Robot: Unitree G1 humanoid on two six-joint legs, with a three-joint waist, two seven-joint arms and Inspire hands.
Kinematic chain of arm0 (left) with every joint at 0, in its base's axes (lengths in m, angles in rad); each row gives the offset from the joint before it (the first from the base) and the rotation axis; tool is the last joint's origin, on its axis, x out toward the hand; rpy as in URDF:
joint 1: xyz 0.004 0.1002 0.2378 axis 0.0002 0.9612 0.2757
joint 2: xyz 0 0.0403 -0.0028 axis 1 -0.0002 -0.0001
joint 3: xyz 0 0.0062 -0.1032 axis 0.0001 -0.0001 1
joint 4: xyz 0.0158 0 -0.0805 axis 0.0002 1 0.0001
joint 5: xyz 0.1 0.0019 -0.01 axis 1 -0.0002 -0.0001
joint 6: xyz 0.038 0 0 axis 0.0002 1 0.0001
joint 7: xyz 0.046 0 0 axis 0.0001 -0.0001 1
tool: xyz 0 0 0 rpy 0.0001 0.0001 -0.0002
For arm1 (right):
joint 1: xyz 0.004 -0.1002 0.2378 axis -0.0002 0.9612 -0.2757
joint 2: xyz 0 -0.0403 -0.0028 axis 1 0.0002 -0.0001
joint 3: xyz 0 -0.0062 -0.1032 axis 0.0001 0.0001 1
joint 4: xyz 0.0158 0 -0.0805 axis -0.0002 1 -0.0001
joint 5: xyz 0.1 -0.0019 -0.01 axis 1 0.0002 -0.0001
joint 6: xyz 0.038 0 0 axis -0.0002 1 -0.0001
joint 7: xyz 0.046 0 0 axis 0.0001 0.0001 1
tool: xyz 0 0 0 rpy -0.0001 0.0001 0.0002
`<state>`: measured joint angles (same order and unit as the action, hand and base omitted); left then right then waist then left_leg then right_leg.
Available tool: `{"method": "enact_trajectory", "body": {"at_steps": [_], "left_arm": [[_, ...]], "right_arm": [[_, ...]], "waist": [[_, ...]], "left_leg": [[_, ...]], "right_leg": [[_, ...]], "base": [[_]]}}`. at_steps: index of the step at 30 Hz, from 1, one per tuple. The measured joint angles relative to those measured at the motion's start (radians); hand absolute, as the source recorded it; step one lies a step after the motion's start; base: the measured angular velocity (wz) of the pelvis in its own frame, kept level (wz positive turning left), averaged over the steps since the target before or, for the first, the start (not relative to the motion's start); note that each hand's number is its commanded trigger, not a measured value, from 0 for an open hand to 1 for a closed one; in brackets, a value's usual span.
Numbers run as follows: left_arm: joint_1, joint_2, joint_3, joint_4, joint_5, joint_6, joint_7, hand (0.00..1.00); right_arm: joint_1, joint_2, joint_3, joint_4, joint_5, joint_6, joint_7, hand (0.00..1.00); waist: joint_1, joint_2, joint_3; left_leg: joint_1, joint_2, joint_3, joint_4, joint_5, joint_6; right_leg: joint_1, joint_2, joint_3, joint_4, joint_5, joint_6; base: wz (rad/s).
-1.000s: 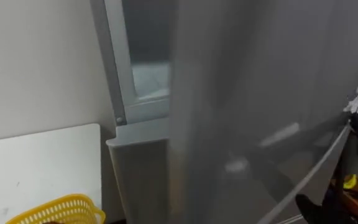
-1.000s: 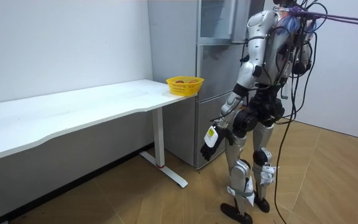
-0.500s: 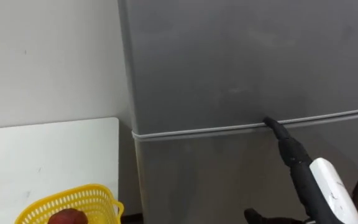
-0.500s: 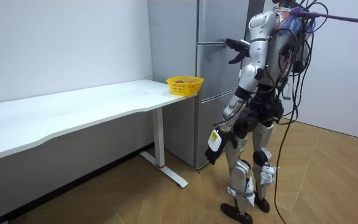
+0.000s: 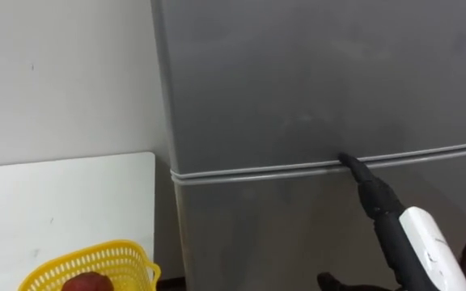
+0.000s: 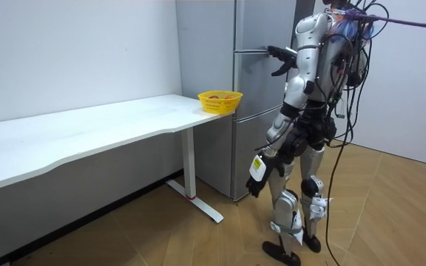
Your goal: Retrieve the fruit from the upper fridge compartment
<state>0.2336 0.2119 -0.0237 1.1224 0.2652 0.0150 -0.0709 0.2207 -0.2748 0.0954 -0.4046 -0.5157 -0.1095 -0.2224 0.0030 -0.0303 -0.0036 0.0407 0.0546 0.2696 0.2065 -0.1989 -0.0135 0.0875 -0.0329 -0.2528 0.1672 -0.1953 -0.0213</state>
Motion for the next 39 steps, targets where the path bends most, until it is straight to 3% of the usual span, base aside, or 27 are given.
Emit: {"method": "enact_trajectory", "body": {"at_steps": [5,11,21,30,37,39], "left_arm": [[0.004,-0.002,0.002,0.035,0.001,0.002,0.006,0.00],[0.034,-0.009,0.037,0.038,0.001,0.002,-0.004,0.00],[0.041,-0.023,0.062,0.037,0.001,0.002,-0.004,0.00],[0.050,-0.025,0.061,0.017,0.001,0.018,0.003,0.00],[0.044,-0.024,0.061,-0.038,0.002,0.022,0.021,0.00],[0.037,-0.028,0.063,-0.037,0.010,0.029,0.025,0.00]], "right_arm": [[0.000,0.013,-0.021,0.001,-0.006,-0.004,-0.042,0.00],[-0.001,0.027,-0.107,0.021,-0.007,-0.054,-0.162,0.00],[0.000,0.035,-0.206,0.115,-0.005,-0.072,-0.296,0.00],[0.020,0.040,-0.218,0.224,-0.004,-0.072,-0.377,0.00],[0.057,0.042,-0.211,0.332,0.002,-0.077,-0.396,0.00],[0.059,0.049,-0.209,0.449,0.001,-0.066,-0.397,0.00]], "waist": [[0.004,0.000,0.0000],[0.002,0.005,0.0013],[0.000,0.006,-0.0030],[-0.021,-0.008,-0.0070],[-0.022,0.006,-0.0051],[-0.022,0.013,-0.0023]], "left_leg": [[0.005,0.000,0.000,0.002,0.000,0.000],[0.010,-0.001,-0.002,-0.001,0.000,0.000],[0.024,-0.005,-0.002,-0.013,0.000,-0.001],[0.022,-0.013,-0.002,-0.018,0.000,0.000],[0.034,-0.012,-0.002,-0.019,0.000,0.000],[0.044,-0.012,-0.004,-0.021,0.000,-0.001]], "right_leg": [[-0.001,-0.001,-0.002,-0.001,0.000,0.000],[0.006,0.000,-0.004,-0.004,0.000,0.001],[0.030,-0.001,-0.013,-0.017,-0.001,0.003],[0.029,-0.005,-0.026,-0.032,-0.003,0.009],[0.039,-0.002,-0.024,-0.027,-0.003,0.010],[0.053,-0.006,-0.024,-0.027,-0.003,0.010]], "base": [[0.02],[0.01],[0.01],[0.05],[0.00],[0.00]]}}
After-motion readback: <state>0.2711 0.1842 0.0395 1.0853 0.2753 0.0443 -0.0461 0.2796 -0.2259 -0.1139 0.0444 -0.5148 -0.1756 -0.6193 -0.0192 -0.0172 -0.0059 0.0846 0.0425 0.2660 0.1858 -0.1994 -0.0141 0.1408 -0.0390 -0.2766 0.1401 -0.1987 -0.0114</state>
